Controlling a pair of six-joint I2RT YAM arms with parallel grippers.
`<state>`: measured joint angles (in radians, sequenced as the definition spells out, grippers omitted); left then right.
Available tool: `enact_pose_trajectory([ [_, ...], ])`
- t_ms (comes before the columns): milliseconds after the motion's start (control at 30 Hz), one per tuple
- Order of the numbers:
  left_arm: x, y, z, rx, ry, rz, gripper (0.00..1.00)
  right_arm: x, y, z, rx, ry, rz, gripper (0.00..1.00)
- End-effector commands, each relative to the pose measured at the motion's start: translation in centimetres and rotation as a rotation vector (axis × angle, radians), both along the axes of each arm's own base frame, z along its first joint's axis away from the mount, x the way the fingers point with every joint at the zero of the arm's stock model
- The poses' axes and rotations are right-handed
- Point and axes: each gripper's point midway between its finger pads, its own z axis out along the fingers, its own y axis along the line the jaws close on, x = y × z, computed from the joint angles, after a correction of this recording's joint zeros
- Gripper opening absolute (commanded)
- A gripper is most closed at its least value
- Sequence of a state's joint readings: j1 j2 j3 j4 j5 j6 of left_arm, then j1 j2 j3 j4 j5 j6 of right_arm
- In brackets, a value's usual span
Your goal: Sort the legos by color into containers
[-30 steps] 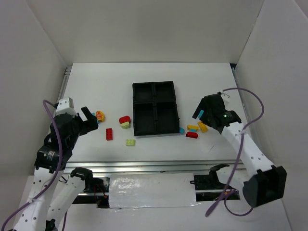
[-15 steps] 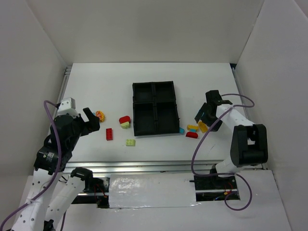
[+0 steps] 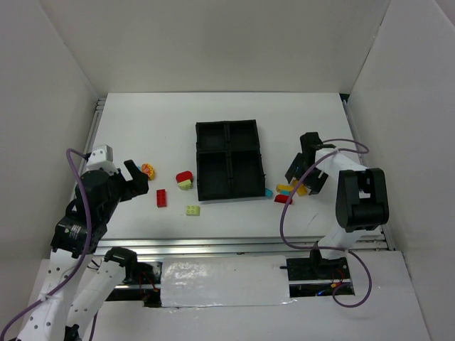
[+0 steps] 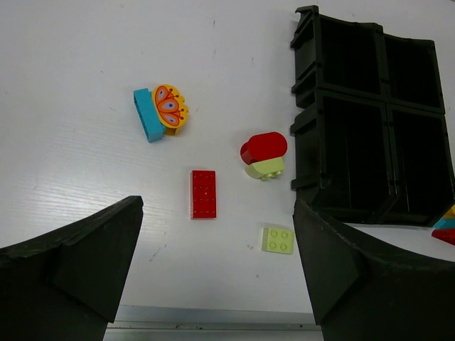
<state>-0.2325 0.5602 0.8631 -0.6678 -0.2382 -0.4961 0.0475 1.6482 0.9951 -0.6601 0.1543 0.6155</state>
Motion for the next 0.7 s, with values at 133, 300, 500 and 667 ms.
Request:
enact_pose_trajectory([
  [133, 0.52, -0.38, 1.08, 0.008, -0.050, -0.027, 0.99, 1.88, -0.14, 0.74, -0.013, -0.040, 0.021, 0.82],
  [300, 0.50, -0.38, 1.11, 0.008, -0.051, -0.027, 0.99, 1.76, -0.35, 0.55, -0.026, -0.030, 0.032, 0.58],
  [500, 0.56, -0.40, 1.01, 0.007, -0.048, -0.027, 0.99, 1.61, -0.79, 1.00, -0.050, -0.042, 0.040, 0.48],
  [667, 0.58, -0.40, 0.98, 0.007, -0.047, -0.027, 1.00, 1.62, -0.43, 0.94, -0.033, -0.039, 0.068, 0.25],
])
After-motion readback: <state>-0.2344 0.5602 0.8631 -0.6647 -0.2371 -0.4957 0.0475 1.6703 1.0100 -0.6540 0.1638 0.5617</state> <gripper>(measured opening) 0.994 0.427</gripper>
